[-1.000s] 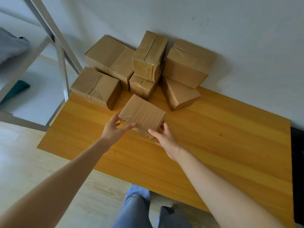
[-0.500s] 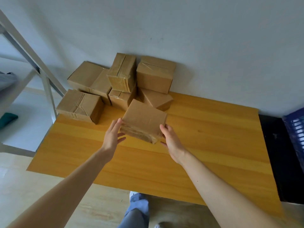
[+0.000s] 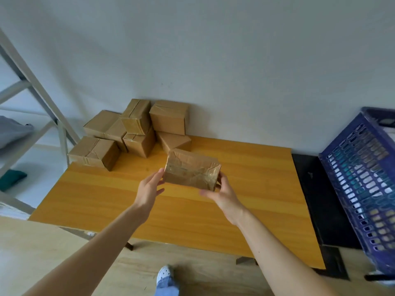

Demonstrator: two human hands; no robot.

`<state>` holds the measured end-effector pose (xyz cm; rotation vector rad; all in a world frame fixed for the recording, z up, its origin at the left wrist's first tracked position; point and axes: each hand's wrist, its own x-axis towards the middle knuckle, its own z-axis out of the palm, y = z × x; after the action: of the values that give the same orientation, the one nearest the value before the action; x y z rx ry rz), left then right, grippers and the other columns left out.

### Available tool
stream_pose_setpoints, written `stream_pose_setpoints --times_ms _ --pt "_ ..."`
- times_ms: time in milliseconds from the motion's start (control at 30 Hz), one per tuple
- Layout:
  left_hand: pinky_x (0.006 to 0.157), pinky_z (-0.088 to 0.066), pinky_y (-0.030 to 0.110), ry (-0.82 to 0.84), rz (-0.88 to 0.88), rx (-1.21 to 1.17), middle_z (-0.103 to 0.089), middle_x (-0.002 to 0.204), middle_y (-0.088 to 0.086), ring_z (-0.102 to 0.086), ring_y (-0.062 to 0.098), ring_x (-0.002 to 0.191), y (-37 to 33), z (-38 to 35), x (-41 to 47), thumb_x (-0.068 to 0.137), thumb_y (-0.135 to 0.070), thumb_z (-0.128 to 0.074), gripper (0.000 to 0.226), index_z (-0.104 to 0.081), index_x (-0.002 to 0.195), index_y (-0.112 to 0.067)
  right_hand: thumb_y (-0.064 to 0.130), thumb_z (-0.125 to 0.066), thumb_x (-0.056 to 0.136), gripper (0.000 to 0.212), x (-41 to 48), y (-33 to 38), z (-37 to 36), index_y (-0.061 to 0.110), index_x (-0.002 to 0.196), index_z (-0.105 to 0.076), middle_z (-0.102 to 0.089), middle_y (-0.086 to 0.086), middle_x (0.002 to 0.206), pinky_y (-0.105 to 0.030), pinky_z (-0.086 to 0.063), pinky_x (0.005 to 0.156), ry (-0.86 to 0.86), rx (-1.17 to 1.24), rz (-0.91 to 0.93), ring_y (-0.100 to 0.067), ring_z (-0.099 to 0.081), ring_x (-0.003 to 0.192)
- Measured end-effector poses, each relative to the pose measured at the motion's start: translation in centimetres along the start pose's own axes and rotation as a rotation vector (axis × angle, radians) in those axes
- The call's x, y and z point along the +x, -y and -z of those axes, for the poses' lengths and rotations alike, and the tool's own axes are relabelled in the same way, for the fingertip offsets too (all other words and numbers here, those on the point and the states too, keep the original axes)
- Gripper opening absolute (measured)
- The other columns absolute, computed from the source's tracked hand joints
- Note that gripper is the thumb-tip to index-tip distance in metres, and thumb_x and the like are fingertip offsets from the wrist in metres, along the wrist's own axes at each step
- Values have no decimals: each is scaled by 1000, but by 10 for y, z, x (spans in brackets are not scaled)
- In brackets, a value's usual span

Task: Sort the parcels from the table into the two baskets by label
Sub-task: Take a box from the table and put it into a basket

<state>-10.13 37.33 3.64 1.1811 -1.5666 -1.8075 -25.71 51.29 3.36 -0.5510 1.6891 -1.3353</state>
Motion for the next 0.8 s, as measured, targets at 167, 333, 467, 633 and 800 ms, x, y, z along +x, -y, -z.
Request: stream_pose_setpoints --times_ms 167,333,467,633,800 --pt "108 -36 36 -13 -67 37 -52 138 -1 -45 16 127 -18 -27 -37 100 -43 -43 47 -52 138 -17 2 -73 82 77 -30 0 20 22 144 -31 -50 4 129 -13 -44 84 -78 -108 116 -7 -50 110" --pt "96 -34 33 49 -156 73 -57 104 -26 -49 -6 99 -49 -54 -63 102 -38 -41 19 -59 103 -45 17 -68 90 38 -49 5 35 22 123 -49 -60 10 109 -6 -46 65 -165 31 176 2 -57 95" --pt "92 -33 36 112 -196 93 -62 105 -21 -50 -5 100 -63 -62 -69 101 -40 -43 19 -59 111 -44 30 -66 91 33 -61 12 41 20 120 -55 -64 5 113 -14 -47 68 -216 84 181 -10 -61 100" --pt "95 -34 35 188 -244 105 -57 113 -22 -52 0 103 -71 -66 -71 97 -32 -56 40 -47 134 -41 36 -64 91 32 -71 23 47 19 117 -56 -65 8 107 -7 -47 63 -310 97 239 0 -61 93" --pt "82 -40 20 163 -306 207 -57 116 -15 -53 4 110 -71 -60 -72 93 -18 -62 43 -47 132 -29 41 -66 88 40 -71 32 47 22 122 -54 -68 2 114 -40 -55 90 -326 87 260 -14 -66 103"
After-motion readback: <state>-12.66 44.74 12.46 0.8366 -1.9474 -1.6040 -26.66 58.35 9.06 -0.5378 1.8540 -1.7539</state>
